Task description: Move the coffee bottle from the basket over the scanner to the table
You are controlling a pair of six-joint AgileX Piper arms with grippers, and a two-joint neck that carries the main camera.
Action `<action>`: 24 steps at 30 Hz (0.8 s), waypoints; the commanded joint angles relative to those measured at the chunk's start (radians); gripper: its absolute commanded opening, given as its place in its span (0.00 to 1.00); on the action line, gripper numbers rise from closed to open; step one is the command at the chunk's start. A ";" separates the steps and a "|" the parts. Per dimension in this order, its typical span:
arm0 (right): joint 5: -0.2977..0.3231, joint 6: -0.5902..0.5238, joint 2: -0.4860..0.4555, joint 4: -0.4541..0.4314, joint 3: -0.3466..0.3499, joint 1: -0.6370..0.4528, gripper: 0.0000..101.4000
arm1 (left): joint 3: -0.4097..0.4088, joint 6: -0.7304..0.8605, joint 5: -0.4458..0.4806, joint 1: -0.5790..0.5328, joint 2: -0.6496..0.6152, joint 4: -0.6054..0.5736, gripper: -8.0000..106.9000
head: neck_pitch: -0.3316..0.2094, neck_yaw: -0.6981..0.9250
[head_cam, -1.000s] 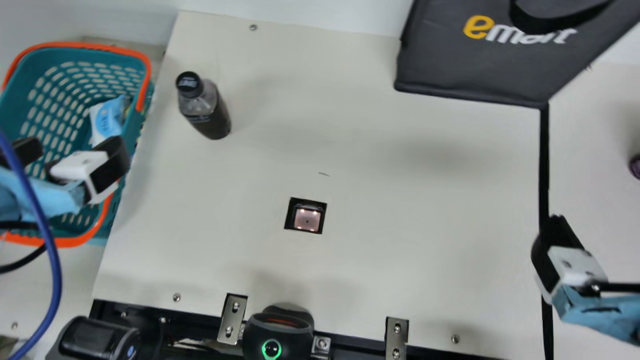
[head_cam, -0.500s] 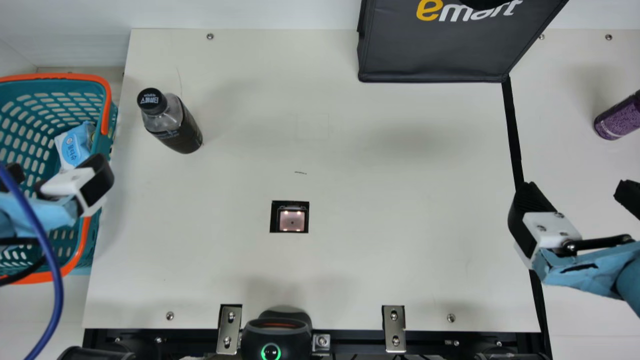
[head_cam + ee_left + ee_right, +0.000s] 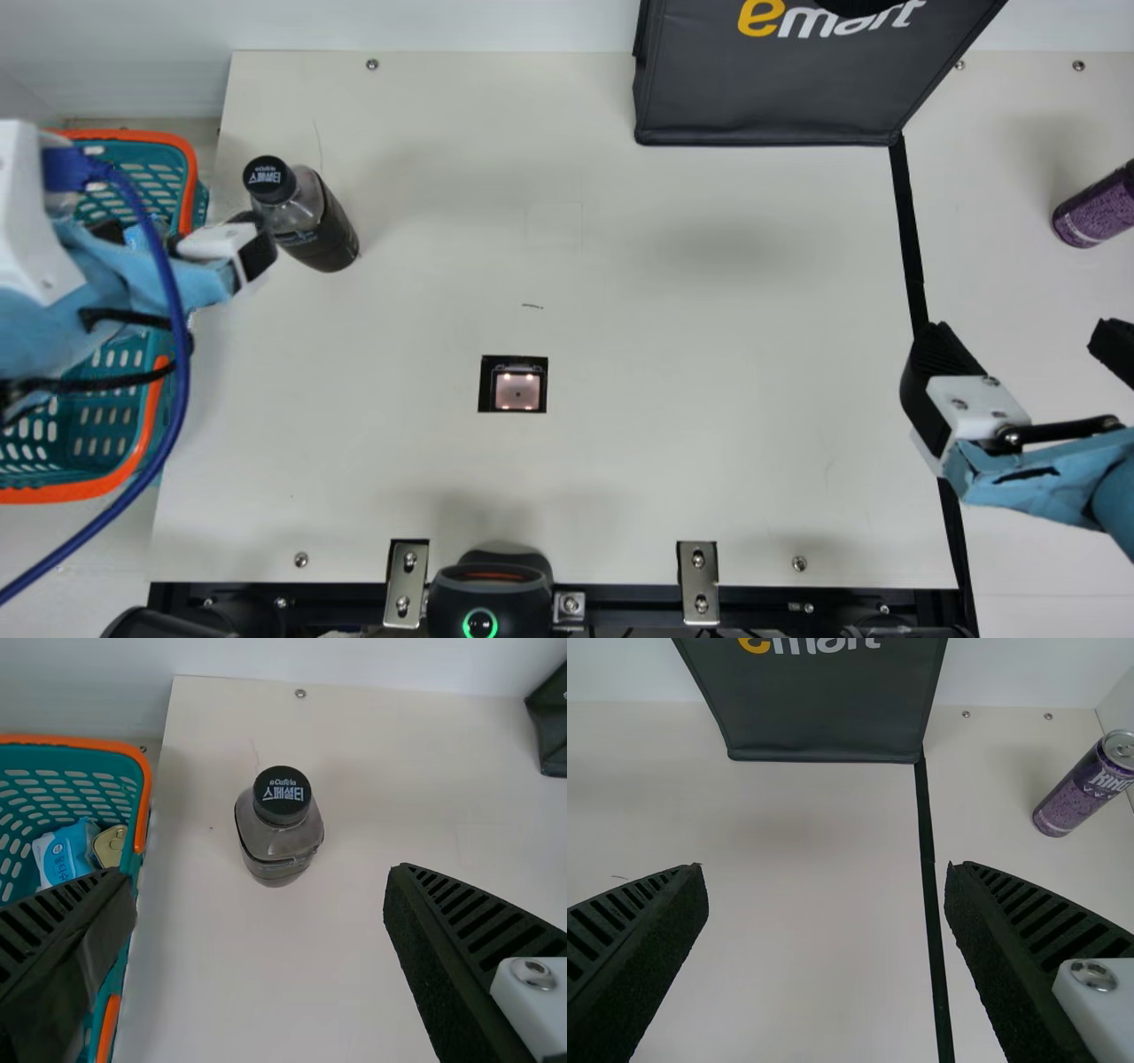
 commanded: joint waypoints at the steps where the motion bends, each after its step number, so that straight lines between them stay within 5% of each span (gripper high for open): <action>1: 0.000 0.000 0.000 0.000 0.000 0.000 0.94 | -0.003 -0.021 -0.012 -0.011 0.036 0.016 0.85 | -0.029 0.000; 24: 0.000 0.000 0.000 0.000 0.000 0.000 0.94 | 0.167 -0.317 -0.368 -0.019 0.197 0.224 0.85 | -0.029 0.000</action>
